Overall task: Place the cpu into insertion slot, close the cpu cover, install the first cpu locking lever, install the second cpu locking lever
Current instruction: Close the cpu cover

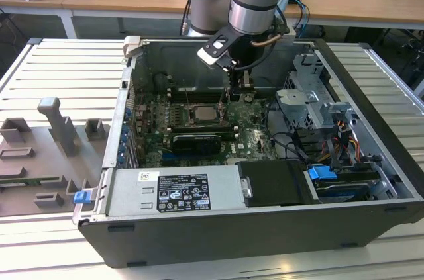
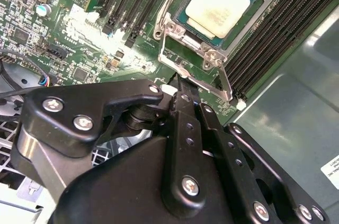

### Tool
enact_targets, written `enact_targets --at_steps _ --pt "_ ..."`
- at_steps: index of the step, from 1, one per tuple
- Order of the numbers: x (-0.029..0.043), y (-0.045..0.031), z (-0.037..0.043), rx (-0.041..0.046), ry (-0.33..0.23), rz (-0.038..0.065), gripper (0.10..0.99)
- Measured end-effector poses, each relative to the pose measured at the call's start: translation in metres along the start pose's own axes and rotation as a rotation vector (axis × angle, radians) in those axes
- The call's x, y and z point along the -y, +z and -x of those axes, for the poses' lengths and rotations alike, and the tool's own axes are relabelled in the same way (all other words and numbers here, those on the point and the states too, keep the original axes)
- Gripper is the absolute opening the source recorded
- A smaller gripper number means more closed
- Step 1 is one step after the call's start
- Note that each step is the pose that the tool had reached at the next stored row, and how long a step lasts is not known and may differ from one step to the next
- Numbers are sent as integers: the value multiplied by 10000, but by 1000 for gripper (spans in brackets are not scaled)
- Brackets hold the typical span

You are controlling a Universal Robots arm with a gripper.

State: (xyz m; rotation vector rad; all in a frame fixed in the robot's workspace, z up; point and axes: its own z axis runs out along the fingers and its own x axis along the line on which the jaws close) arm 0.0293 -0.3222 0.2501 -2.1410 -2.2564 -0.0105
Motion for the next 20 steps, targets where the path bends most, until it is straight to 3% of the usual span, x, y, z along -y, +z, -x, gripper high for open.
enact_targets --at_steps 20 --pt "45 1 -2 0 0 0 106"
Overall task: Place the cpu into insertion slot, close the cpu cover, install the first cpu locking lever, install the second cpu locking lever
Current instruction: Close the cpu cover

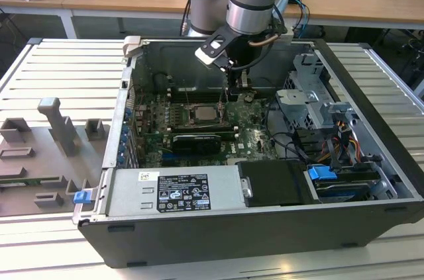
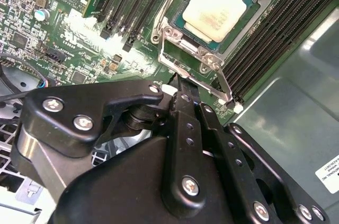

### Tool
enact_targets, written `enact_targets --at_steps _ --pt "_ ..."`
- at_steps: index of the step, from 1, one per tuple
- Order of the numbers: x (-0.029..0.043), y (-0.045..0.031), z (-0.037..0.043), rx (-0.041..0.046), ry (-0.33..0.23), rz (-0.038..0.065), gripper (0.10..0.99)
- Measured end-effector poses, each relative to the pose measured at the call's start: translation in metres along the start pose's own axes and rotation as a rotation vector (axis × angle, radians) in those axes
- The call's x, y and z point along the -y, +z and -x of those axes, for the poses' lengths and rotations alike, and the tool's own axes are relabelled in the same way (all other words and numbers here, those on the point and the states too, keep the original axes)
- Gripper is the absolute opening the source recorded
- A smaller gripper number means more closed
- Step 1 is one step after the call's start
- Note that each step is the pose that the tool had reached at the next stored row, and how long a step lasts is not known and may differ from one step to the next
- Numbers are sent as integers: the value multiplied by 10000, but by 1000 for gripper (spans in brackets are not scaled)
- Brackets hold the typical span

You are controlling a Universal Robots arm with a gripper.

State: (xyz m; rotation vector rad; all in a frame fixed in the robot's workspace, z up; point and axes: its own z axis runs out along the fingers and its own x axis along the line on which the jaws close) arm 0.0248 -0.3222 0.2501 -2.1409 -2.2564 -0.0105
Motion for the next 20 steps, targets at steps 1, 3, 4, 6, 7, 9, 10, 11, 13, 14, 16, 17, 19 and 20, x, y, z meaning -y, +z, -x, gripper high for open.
enact_targets --at_steps 1,3,4,6,7,9,10,11,13,14,16,17,19,20 --pt "1 0 0 0 -1 0 106" --pt "9 0 -1 0 1 0 106" --pt "40 1 -2 0 0 1 106" --pt "77 2 -4 0 0 11 106" --pt "92 4 -5 -1 -1 19 106" --pt "106 9 -6 0 0 30 106" --pt "113 20 -5 4 -1 42 106" --pt "122 45 -6 10 -2 62 106" --pt "158 61 -7 14 -3 93 106" --pt "199 64 -9 17 -4 106 106" --pt "286 70 -13 16 -4 145 106" --pt "315 71 -15 17 -4 158 106" --pt "397 76 -20 16 -5 183 106" --pt "418 76 -21 17 -4 183 106"
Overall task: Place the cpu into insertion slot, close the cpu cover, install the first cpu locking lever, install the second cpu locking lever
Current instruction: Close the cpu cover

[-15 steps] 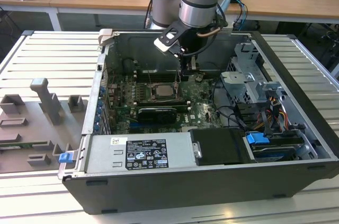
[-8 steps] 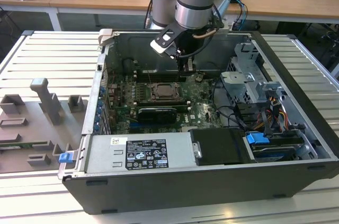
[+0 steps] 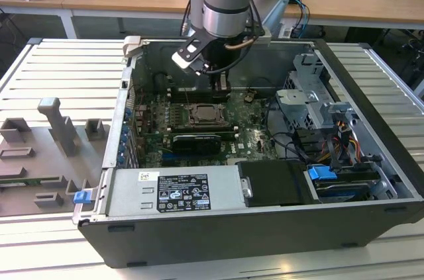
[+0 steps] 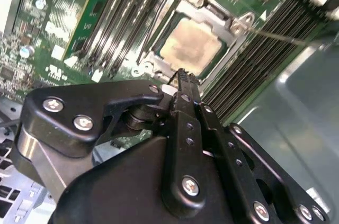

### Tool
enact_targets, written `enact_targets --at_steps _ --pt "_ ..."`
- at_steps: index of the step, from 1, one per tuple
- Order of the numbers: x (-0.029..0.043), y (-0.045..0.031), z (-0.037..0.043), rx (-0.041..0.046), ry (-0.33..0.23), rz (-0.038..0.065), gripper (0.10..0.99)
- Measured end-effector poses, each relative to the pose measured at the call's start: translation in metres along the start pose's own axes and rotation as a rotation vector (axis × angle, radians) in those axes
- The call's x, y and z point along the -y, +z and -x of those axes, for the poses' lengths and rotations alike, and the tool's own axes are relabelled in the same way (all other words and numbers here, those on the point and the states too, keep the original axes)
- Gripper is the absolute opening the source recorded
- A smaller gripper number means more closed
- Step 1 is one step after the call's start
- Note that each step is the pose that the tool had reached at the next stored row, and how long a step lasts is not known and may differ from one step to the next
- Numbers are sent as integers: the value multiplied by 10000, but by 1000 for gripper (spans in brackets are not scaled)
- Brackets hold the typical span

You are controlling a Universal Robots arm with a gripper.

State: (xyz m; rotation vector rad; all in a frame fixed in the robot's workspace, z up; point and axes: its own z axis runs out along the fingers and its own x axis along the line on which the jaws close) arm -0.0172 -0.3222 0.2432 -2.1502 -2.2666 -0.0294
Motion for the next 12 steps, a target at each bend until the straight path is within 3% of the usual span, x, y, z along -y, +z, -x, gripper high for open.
enact_targets --at_steps 12 --pt "166 12 -30 2 -1 -1 106"
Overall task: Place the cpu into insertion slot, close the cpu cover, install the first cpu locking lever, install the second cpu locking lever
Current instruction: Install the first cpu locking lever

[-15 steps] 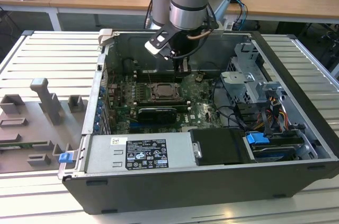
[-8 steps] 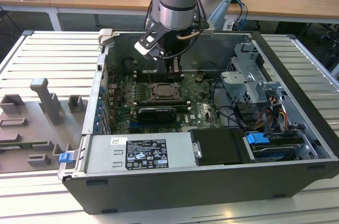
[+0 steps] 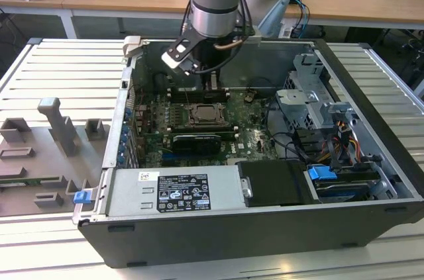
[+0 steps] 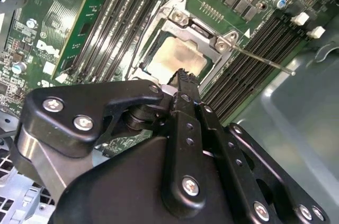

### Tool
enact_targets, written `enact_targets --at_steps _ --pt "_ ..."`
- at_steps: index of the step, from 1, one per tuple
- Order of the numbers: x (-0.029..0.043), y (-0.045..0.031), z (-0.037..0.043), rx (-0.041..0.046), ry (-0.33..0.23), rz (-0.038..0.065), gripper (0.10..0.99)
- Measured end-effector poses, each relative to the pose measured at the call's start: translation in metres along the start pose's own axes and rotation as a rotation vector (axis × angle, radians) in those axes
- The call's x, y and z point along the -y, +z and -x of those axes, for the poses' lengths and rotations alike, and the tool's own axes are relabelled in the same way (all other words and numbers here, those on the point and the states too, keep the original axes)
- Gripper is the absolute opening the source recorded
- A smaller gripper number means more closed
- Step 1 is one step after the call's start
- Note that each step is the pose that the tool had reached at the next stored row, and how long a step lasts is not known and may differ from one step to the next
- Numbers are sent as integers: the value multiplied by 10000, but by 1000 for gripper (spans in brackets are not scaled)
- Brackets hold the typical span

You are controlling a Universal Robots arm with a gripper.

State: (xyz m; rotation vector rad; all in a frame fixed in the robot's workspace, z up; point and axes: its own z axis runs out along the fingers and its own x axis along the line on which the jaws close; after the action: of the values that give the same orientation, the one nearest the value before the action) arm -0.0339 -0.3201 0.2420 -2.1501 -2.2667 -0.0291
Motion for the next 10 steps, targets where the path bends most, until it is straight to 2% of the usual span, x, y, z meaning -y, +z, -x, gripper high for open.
enact_targets --at_steps 4,10 --pt "16 -2 -5 -1 0 1 106" --pt "16 -56 -6 -1 1 0 106"
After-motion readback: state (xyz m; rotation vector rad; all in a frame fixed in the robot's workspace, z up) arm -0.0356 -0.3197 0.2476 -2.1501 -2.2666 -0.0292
